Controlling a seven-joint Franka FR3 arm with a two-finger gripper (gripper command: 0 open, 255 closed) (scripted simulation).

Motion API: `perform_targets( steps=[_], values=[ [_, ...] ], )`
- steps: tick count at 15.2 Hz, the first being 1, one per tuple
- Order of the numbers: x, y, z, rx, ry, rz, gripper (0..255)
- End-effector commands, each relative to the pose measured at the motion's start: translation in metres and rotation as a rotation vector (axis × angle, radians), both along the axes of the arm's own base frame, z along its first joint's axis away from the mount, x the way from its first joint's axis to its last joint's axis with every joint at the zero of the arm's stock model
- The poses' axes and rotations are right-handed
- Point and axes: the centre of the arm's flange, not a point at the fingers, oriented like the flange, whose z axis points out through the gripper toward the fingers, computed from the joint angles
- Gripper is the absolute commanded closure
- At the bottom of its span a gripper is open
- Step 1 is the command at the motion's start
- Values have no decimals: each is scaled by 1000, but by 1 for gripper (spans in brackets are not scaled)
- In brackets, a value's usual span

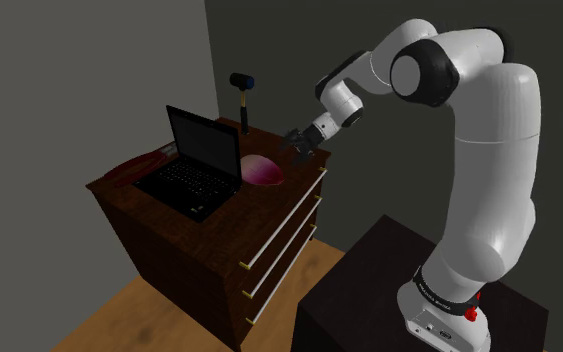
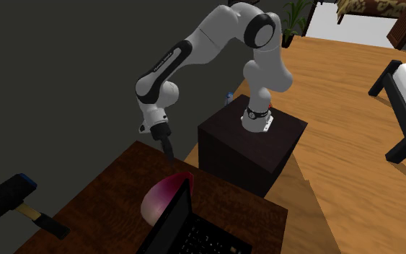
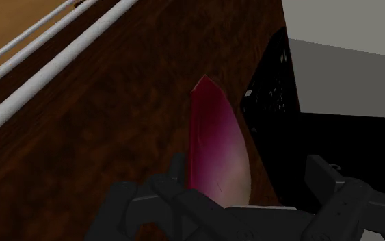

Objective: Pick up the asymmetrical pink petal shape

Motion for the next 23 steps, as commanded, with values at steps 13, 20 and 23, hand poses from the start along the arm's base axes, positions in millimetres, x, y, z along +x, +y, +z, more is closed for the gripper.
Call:
perform_targets(
  steps=[13, 20, 23],
  values=[
    [9, -1, -62, 45, 3, -17, 255],
    [9, -1, -62, 45, 3, -17, 255],
    [9, -1, -46, 45, 3, -17, 255]
  ],
)
